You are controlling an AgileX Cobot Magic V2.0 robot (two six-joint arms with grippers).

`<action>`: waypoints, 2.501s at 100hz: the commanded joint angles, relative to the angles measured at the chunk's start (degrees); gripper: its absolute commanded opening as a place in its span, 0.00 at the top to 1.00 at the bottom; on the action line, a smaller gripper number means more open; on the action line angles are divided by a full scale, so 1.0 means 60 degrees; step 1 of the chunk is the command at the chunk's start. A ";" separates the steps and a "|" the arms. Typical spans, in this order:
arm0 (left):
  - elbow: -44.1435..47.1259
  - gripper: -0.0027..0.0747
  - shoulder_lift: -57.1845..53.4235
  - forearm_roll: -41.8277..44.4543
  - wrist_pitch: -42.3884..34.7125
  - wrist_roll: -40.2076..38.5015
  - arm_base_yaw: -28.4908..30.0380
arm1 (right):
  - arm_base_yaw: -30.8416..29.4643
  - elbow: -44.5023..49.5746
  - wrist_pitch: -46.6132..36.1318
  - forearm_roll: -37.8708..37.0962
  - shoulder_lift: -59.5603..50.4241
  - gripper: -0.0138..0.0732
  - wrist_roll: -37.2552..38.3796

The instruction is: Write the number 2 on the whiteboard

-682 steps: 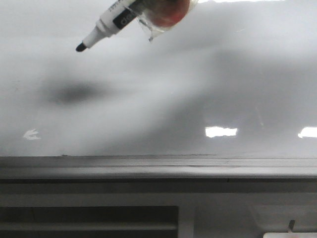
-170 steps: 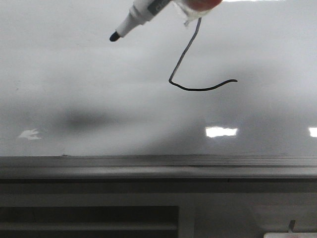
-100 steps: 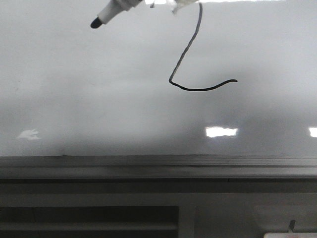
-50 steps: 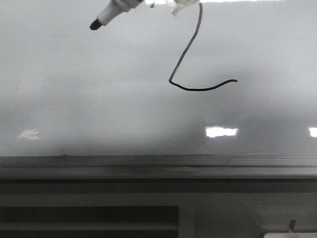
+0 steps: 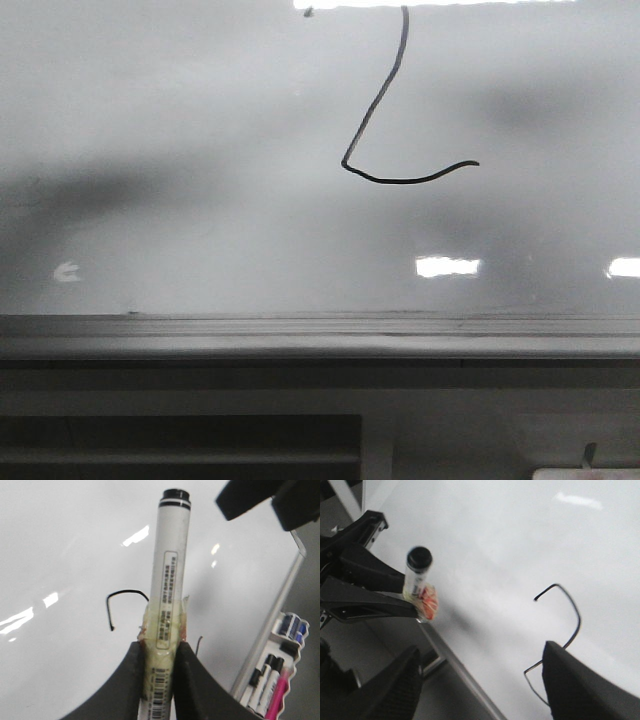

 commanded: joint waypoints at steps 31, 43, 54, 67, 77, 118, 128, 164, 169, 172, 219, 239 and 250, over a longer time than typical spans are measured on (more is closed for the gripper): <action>0.1347 0.99 0.0486 -0.2885 -0.5007 -0.0492 0.0461 | -0.0235 0.0903 -0.1422 0.0309 -0.1134 0.32 0.0381; 0.1414 0.99 0.0885 -0.3542 -0.5584 -0.0492 0.0577 | -0.0235 0.1010 -0.1423 0.0309 -0.1134 0.32 0.0395; 0.1414 0.99 0.1180 -0.3750 -0.5630 -0.0492 0.0577 | -0.0235 0.1010 -0.1608 0.0309 -0.1134 0.32 0.0395; 0.1428 0.99 0.1408 -0.4941 -0.5630 -0.0471 0.0406 | -0.0235 0.1010 -0.1871 0.0327 -0.1113 0.32 0.0395; 0.1567 0.99 0.1543 -0.5093 -0.5881 -0.0471 0.0178 | -0.0235 0.1010 -0.1872 0.0327 -0.1113 0.32 0.0395; 0.1694 0.99 0.2206 -0.5428 -0.6266 -0.0471 0.0055 | -0.0235 0.1010 -0.1927 0.0327 -0.1113 0.32 0.0395; 0.1694 0.99 0.2206 -0.5358 -0.6149 -0.0471 0.0055 | -0.0235 0.1010 -0.1927 0.0327 -0.1113 0.32 0.0395; 0.1694 0.49 0.1812 -0.5187 -0.5622 -0.0471 0.0055 | -0.0235 0.1010 -0.1890 0.0327 -0.1113 0.32 0.0395; 0.1694 0.40 0.1607 -0.5187 -0.5622 -0.0471 0.0055 | -0.0235 0.1010 -0.1890 0.0306 -0.1113 0.32 0.0395; 0.1694 0.35 0.1532 -0.5170 -0.5622 -0.0418 0.0055 | -0.0235 0.1010 -0.1877 0.0294 -0.1113 0.32 0.0395; 0.1694 0.40 -0.1892 -0.5188 -0.5130 0.3011 0.0073 | -0.0336 0.1032 -0.3105 0.0042 -0.1692 0.56 0.0417; 0.1694 0.92 -0.3035 -0.5282 -0.4649 0.3883 0.0073 | -0.0336 0.1697 -0.3594 -0.0003 -0.2611 0.92 0.0334; 0.1743 0.99 -0.3404 -0.5244 -0.3418 0.4291 0.0073 | -0.0336 0.2649 -0.3863 -0.0018 -0.3644 0.92 -0.0249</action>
